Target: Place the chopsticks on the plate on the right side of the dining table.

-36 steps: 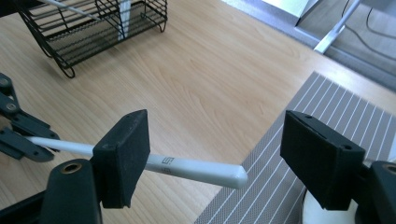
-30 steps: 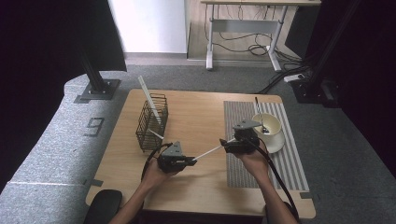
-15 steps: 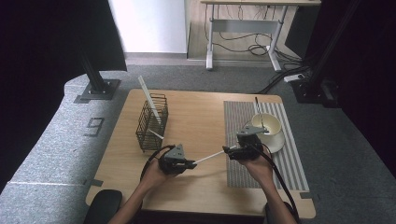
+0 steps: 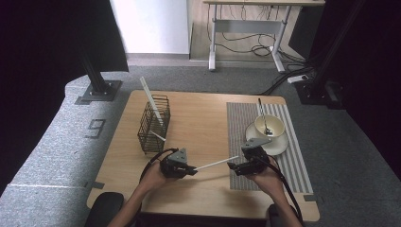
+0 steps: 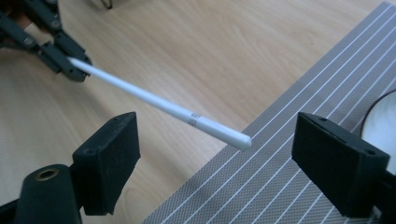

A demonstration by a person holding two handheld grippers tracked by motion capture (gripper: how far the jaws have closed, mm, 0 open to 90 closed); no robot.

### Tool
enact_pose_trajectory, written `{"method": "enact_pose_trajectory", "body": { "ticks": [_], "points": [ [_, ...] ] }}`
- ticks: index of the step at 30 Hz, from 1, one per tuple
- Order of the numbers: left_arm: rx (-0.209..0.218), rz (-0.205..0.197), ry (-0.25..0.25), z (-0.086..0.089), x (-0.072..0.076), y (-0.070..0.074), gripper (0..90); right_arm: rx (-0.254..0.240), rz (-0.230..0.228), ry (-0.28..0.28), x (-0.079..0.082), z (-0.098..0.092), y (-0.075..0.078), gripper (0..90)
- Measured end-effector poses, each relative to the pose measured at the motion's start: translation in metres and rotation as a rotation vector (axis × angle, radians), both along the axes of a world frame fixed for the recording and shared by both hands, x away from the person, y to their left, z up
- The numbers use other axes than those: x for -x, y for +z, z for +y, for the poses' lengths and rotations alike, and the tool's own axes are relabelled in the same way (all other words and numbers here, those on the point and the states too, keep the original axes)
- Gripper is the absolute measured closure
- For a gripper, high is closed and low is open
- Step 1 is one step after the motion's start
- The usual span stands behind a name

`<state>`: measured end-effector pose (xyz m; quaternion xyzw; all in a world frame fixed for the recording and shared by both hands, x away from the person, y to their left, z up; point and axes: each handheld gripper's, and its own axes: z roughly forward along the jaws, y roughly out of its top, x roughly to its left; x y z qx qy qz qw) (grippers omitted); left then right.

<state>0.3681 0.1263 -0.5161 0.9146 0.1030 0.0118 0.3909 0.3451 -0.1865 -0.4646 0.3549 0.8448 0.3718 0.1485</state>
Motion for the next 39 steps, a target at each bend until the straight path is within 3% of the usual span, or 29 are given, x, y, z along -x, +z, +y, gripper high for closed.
{"method": "enact_pose_trajectory", "body": {
  "ticks": [5, 14, 22, 33, 39],
  "points": [
    [-0.035, 0.005, -0.04, -0.001, 0.001, 0.0, 85.2, -0.003, 0.028, 0.027, 0.007, -0.006, -0.007, 12.6],
    [-0.079, 0.027, -0.125, -0.008, 0.007, -0.004, 85.2, 0.065, 0.054, 0.074, 0.024, -0.004, -0.02, 15.7],
    [-0.1, 0.036, -0.195, -0.013, 0.013, -0.006, 85.2, 0.148, 0.074, 0.165, 0.041, 0.007, -0.029, 31.4],
    [-0.132, 0.05, -0.279, -0.021, 0.02, -0.007, 85.2, 0.24, 0.111, 0.271, 0.046, 0.023, -0.042, 52.3],
    [-0.137, 0.053, -0.299, -0.022, 0.022, -0.007, 85.2, 0.271, 0.121, 0.316, 0.049, 0.029, -0.045, 62.9]
  ]
}}
